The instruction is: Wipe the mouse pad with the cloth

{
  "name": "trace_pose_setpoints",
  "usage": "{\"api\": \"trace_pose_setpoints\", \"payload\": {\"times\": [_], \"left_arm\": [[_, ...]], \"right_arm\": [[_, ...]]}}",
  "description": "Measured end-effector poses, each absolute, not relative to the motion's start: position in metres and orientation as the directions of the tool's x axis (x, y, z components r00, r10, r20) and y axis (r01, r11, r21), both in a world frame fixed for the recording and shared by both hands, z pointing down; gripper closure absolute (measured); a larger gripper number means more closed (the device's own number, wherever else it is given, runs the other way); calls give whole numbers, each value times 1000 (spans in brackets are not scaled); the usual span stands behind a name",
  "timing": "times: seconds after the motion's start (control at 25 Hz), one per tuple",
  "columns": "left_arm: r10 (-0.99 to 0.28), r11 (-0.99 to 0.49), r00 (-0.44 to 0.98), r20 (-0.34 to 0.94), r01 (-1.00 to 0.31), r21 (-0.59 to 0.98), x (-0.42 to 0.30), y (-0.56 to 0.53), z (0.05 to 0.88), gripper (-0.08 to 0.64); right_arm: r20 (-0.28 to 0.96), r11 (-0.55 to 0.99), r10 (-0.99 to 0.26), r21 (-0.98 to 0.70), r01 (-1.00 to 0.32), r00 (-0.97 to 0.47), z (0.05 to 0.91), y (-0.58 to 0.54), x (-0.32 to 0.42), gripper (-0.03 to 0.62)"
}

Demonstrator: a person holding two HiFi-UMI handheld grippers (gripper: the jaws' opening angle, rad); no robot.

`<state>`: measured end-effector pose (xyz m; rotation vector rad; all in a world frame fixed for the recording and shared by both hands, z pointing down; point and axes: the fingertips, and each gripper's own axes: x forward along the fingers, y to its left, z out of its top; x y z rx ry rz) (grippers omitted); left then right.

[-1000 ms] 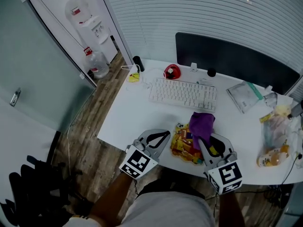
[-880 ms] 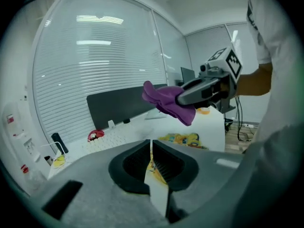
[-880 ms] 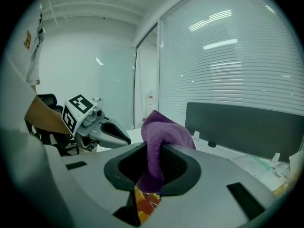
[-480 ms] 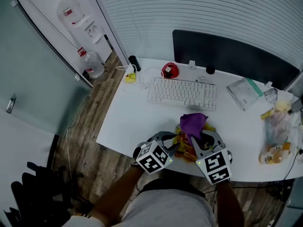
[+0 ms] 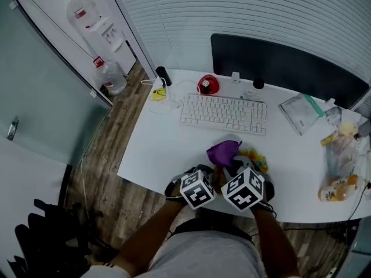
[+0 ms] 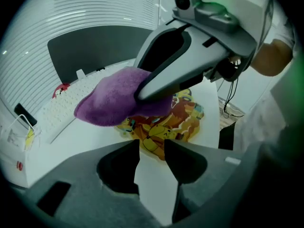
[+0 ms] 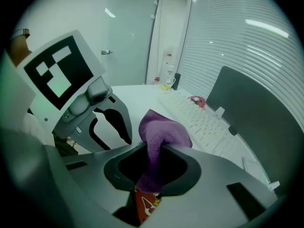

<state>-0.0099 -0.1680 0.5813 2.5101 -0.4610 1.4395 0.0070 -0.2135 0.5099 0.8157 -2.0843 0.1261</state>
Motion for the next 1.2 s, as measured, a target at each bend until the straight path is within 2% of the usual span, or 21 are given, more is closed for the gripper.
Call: {"api": "trace_pose_setpoints", "payload": {"times": [0.24,0.56,1.2], "left_arm": [[-133,-922,462,877,-383,62,-11,-171,591,390],[-100,-922,457,884,-376,90,-12,-171,588,385],[-90,-919,470,878,-380,109,-12,-171,591,385]], "right_arm": [[819,814,-435,179,-553,-374,541,-215,-2,523],[848,814,-413,180,-553,-332,557,-220,10,523],[870,631,-457,172,-756,-184,559,-212,143,523]]}}
